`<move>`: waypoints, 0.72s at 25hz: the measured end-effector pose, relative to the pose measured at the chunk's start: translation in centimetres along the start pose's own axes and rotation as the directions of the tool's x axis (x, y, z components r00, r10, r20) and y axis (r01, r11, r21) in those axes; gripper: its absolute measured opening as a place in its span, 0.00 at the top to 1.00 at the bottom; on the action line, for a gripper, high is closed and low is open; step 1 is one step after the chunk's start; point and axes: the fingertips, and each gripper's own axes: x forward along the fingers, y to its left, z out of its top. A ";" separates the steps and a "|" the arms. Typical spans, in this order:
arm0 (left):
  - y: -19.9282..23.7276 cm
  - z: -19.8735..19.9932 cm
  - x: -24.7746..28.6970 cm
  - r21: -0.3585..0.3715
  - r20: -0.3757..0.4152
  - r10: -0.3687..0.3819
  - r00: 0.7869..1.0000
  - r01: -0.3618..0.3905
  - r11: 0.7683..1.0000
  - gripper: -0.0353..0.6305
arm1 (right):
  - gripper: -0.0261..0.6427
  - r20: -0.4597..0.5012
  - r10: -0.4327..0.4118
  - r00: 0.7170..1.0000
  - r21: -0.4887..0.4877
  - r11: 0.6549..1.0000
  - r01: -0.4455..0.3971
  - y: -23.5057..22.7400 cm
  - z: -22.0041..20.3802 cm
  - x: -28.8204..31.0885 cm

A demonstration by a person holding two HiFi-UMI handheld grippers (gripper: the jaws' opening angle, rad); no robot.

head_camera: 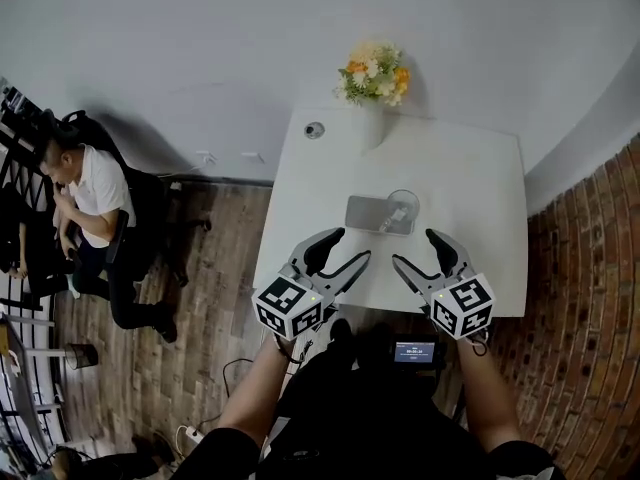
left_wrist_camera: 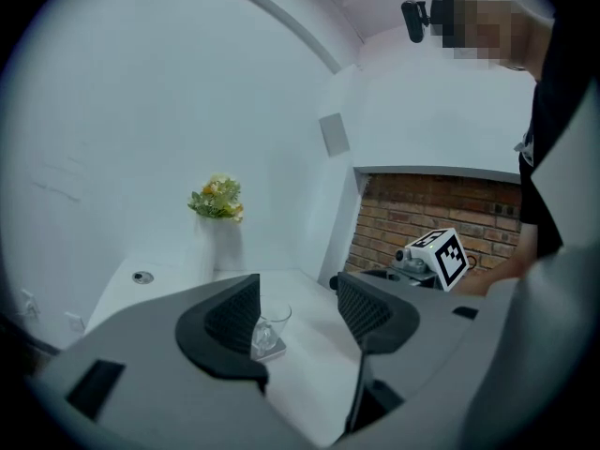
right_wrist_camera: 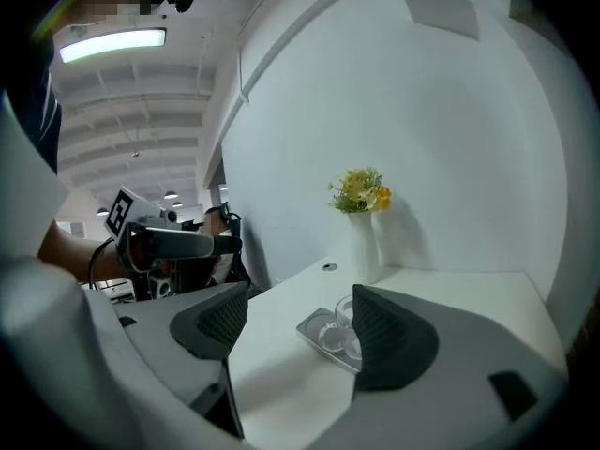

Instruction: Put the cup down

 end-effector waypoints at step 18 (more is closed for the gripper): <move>-0.7 1.2 0.6 0.032 0.026 -0.008 1.000 0.007 0.999 0.69 | 0.79 0.158 -0.075 0.985 -0.050 0.995 0.084 0.6 5.8 -1.7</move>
